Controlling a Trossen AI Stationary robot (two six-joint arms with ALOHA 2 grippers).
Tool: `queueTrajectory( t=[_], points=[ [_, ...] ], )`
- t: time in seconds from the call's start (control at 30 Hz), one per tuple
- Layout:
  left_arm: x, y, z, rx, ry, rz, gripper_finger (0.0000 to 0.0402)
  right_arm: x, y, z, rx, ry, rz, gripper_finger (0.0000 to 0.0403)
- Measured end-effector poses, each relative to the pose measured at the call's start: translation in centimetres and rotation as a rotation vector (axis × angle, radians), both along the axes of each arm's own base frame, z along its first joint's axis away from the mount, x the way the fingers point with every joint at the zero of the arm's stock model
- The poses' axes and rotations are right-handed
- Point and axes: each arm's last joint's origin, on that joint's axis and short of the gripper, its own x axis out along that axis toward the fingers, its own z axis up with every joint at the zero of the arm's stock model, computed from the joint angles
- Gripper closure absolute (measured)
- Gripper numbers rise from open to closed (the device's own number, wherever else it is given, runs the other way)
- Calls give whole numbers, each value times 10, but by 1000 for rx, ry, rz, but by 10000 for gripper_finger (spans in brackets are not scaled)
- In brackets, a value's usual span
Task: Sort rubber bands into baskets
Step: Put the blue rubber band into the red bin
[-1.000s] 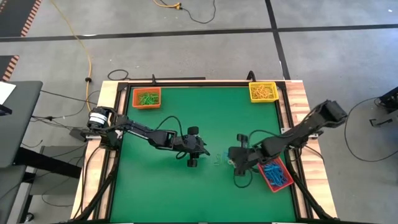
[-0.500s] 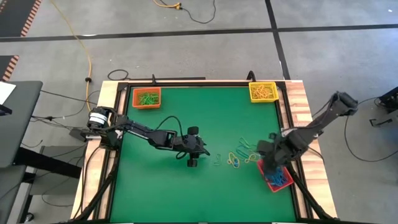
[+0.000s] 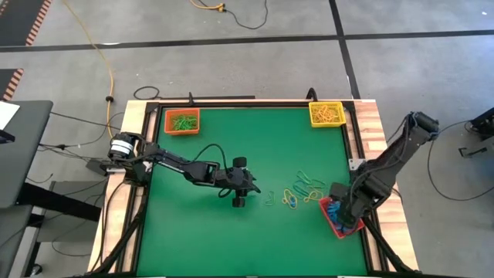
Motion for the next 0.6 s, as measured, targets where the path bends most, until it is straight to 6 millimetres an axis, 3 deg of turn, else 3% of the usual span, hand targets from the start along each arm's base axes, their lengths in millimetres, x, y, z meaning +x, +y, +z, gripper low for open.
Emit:
queueTrajectory(
  t=[0.33, 0.6],
  points=[
    [0, -1, 0, -2, -3, -1, 248, 9, 9, -7, 7, -28, 5, 374],
    [0, -1, 0, -15, -2, -12, 248, 10, 9, -15, -76, 24, -14, 287]
  ],
)
